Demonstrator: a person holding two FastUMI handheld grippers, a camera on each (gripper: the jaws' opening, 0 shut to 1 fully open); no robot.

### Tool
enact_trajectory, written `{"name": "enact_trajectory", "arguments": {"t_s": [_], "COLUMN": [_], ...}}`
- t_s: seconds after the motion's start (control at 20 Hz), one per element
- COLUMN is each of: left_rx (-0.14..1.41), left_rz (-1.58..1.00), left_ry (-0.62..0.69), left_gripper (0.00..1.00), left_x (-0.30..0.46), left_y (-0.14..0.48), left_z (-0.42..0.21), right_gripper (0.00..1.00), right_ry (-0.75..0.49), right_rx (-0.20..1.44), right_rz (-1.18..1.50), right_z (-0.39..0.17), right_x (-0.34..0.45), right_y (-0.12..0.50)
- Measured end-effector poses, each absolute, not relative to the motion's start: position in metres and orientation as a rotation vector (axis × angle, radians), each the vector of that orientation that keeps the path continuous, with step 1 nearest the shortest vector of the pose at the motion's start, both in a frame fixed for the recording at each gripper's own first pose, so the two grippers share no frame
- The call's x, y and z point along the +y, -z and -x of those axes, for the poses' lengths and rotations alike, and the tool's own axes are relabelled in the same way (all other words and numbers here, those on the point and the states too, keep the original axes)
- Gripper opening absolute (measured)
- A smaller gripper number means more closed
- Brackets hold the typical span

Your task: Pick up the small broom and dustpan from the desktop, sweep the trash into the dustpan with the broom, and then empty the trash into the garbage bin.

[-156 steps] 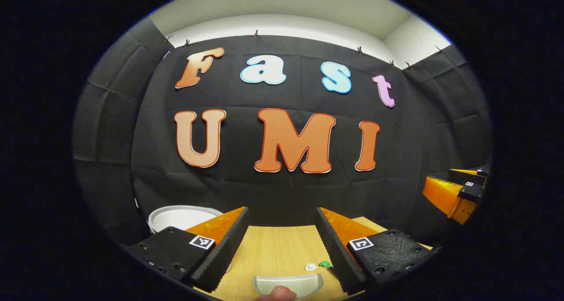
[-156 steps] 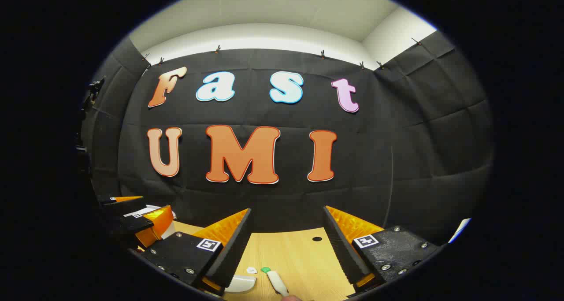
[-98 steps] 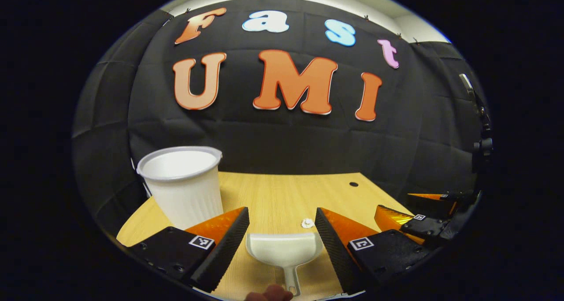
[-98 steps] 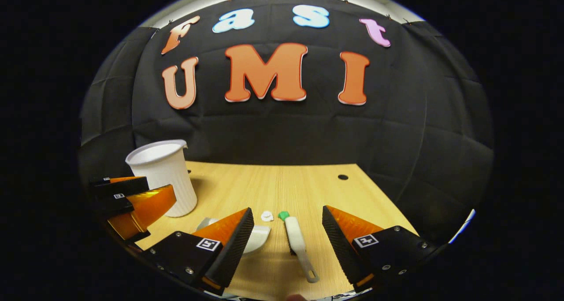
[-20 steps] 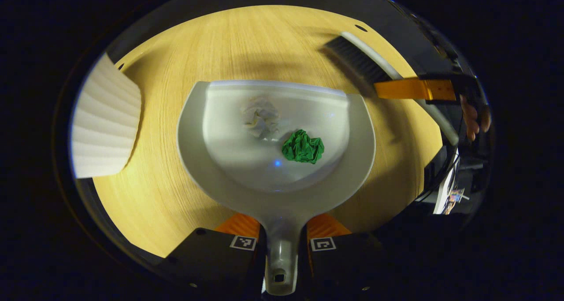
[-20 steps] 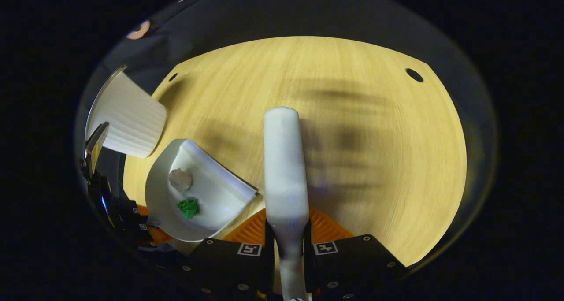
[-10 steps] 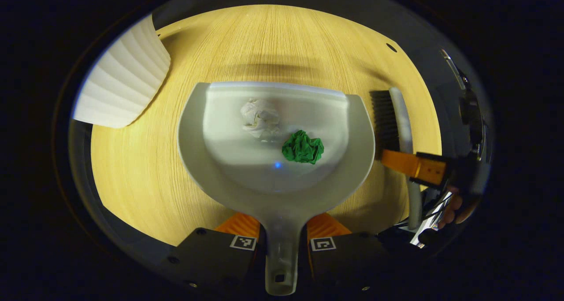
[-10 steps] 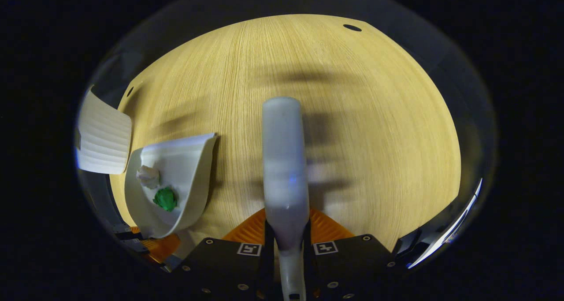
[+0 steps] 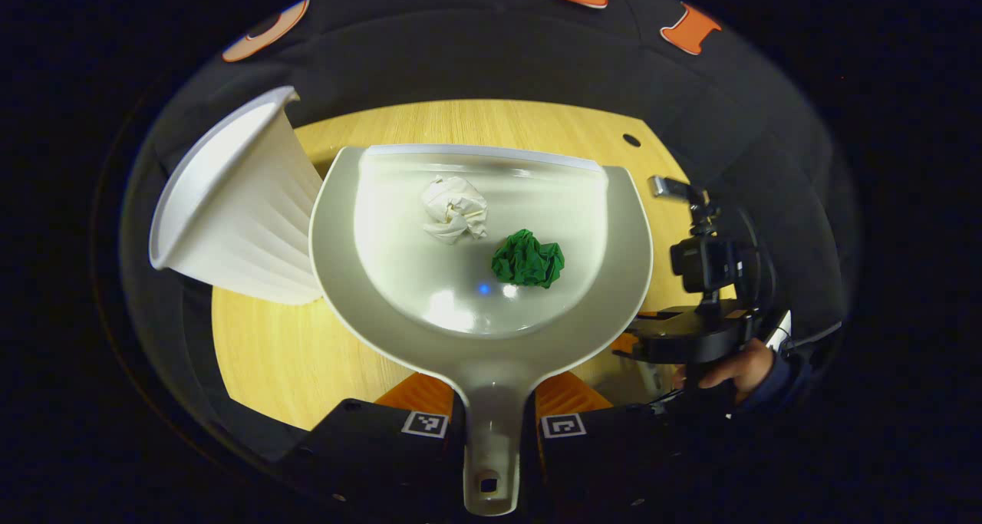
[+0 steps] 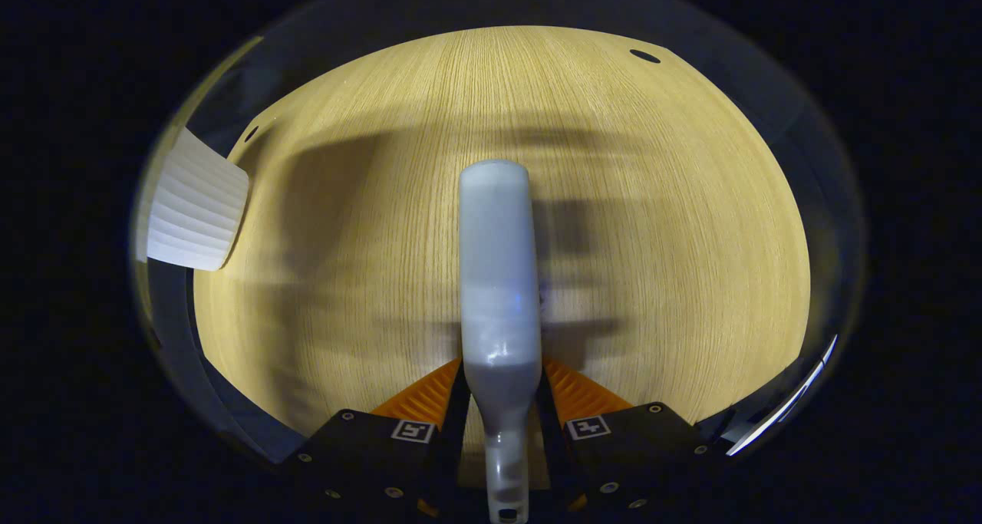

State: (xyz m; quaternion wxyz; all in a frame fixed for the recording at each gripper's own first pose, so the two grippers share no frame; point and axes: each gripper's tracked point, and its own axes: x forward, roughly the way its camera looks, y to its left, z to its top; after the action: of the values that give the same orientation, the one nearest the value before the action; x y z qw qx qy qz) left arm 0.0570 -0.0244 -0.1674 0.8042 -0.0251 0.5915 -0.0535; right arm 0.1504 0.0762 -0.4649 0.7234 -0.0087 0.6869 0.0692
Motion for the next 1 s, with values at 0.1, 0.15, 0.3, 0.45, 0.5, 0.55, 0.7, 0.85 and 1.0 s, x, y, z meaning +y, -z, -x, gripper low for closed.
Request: {"name": "enact_trajectory", "arguments": {"t_s": [0.1, 0.15, 0.3, 0.45, 0.5, 0.55, 0.7, 0.85, 1.0], "left_rx": [1.211, 1.179, 1.116, 1.064, 1.071, 1.075, 1.098, 1.163, 1.211], "left_rz": [0.037, 0.033, 0.045, 0.047, 0.054, 0.068, 0.056, -0.064, -0.201], "left_ry": [0.102, 0.091, 0.046, -0.040, -0.075, -0.107, -0.217, -0.300, -0.312], "left_gripper": [0.30, 0.29, 0.30, 0.29, 0.29, 0.29, 0.29, 0.29, 0.29], "left_x": [-0.020, -0.017, -0.001, 0.052, 0.071, 0.091, 0.155, 0.202, 0.238], "left_y": [0.135, 0.122, 0.088, 0.058, 0.050, 0.046, 0.047, 0.052, 0.055], "left_z": [-0.069, -0.076, -0.084, -0.090, -0.086, -0.084, -0.079, -0.075, -0.082], "right_gripper": [0.60, 0.65, 0.81, 0.88, 0.90, 0.89, 0.95, 0.95, 0.95], "right_ry": [-0.157, -0.164, -0.189, -0.206, -0.215, -0.223, -0.219, -0.222, -0.212], "right_rx": [1.510, 1.513, 1.499, 1.495, 1.498, 1.498, 1.492, 1.499, 1.500], "right_rz": [0.033, 0.032, 0.036, 0.042, 0.042, 0.035, 0.022, 0.010, 0.040], "right_z": [-0.141, -0.141, -0.143, -0.144, -0.143, -0.143, -0.146, -0.144, -0.142], "right_x": [0.077, 0.079, 0.079, 0.081, 0.082, 0.082, 0.078, 0.081, 0.078], "right_y": [0.468, 0.466, 0.466, 0.466, 0.465, 0.465, 0.463, 0.463, 0.463]}}
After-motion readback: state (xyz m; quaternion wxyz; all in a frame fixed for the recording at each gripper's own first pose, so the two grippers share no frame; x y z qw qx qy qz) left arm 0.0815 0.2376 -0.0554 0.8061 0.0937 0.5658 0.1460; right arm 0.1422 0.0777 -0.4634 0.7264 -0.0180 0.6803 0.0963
